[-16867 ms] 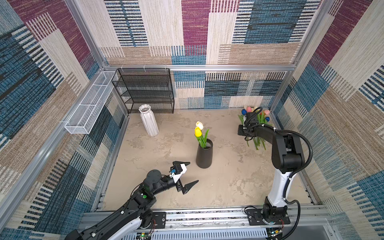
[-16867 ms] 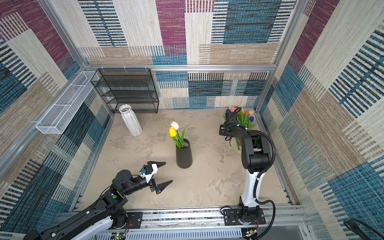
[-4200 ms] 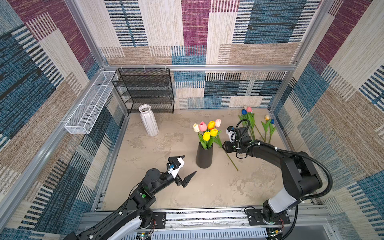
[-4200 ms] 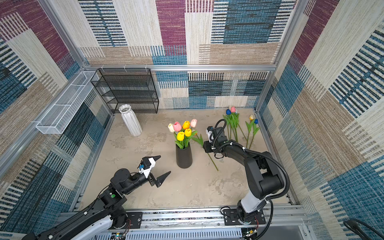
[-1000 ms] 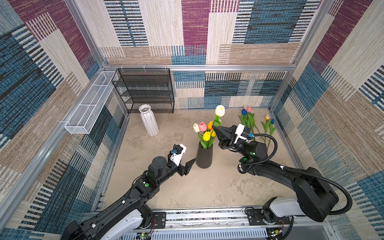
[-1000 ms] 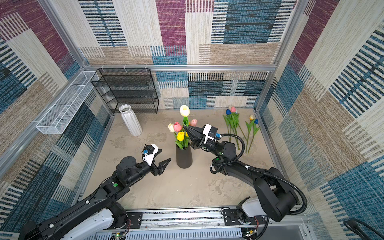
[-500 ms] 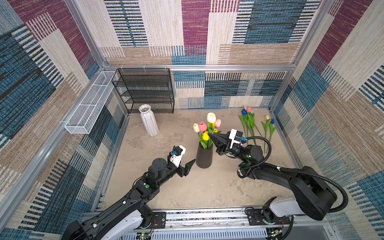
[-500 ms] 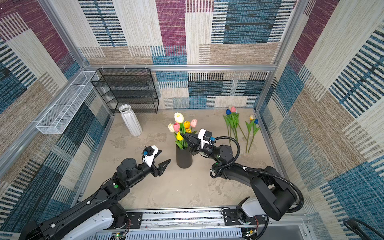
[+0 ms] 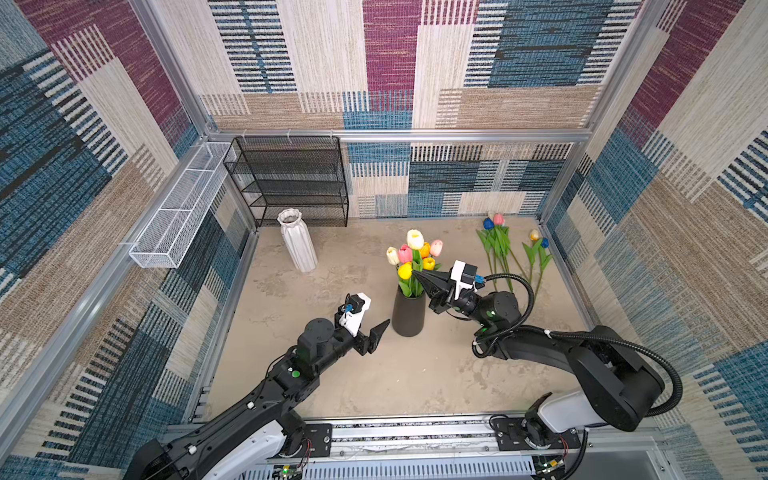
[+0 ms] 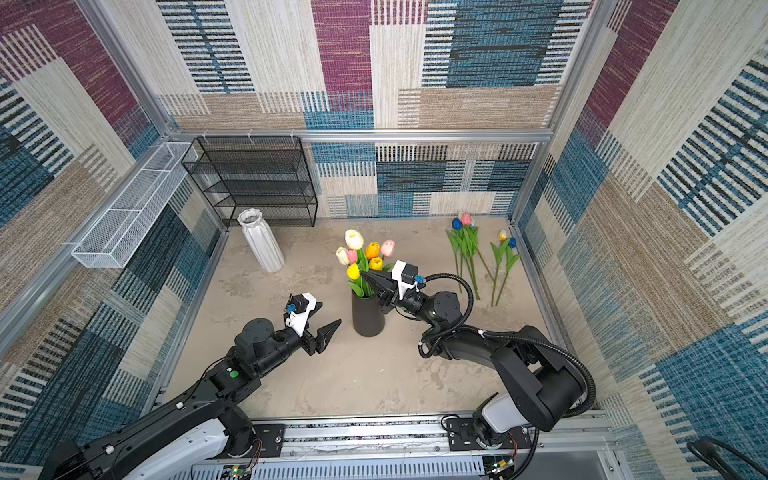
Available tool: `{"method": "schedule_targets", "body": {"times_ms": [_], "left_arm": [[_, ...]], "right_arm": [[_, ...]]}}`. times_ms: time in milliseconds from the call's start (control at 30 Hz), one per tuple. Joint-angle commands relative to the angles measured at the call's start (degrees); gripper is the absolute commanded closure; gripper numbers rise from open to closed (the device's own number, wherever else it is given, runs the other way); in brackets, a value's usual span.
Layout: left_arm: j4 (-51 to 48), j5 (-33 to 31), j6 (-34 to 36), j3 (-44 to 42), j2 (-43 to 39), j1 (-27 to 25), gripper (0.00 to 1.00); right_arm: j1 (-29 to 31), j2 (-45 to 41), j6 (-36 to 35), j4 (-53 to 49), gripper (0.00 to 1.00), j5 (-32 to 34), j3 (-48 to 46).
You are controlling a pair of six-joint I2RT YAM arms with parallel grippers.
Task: Arrange the flowers into the vase
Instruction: 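Carry the orange-yellow tulip over the dark grey vase and lower it in, then open the right gripper and move it to the loose tulips farther away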
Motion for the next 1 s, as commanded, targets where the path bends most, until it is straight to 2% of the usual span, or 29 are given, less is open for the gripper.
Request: {"method": "schedule_targets", "body": {"times_ms": [0, 200, 333, 433, 600, 700, 767, 967], "left_arm": [[3.0, -0.5, 0.6, -0.1, 0.2, 0.0, 0.22], [3.1, -0.6, 1.0, 0.0, 0.0, 0.0, 0.22], [3.5, -0.5, 1.1, -0.1, 0.2, 0.0, 0.22], [3.5, -0.6, 1.3, 0.0, 0.3, 0.0, 0.21], [3.5, -0.7, 1.4, 0.0, 0.5, 0.0, 0.21], [3.6, -0.9, 1.2, -0.2, 0.6, 0.0, 0.21], [3.9, -1.1, 1.1, -0.3, 0.7, 0.0, 0.2], [4.0, -1.0, 0.7, -0.7, 0.7, 0.1, 0.2]], "right_arm": [[0.1, -0.4, -0.6, 0.4, 0.94, 0.0, -1.0], [0.2, -1.5, -1.4, -1.8, 0.77, 0.3, -2.3], [0.2, -2.9, -2.1, -3.4, 0.61, 1.6, -2.7], [0.2, -3.8, -2.2, -4.4, 0.6, 2.7, -3.2], [0.2, -5.1, -2.1, -6.8, 0.53, 5.0, -3.7], [0.2, -5.1, -2.8, -8.5, 0.59, 5.5, -3.9], [0.2, -5.0, -3.1, -9.3, 0.59, 5.0, -4.2], [0.2, -8.2, -3.1, -12.1, 0.48, 5.8, -5.9]]}}
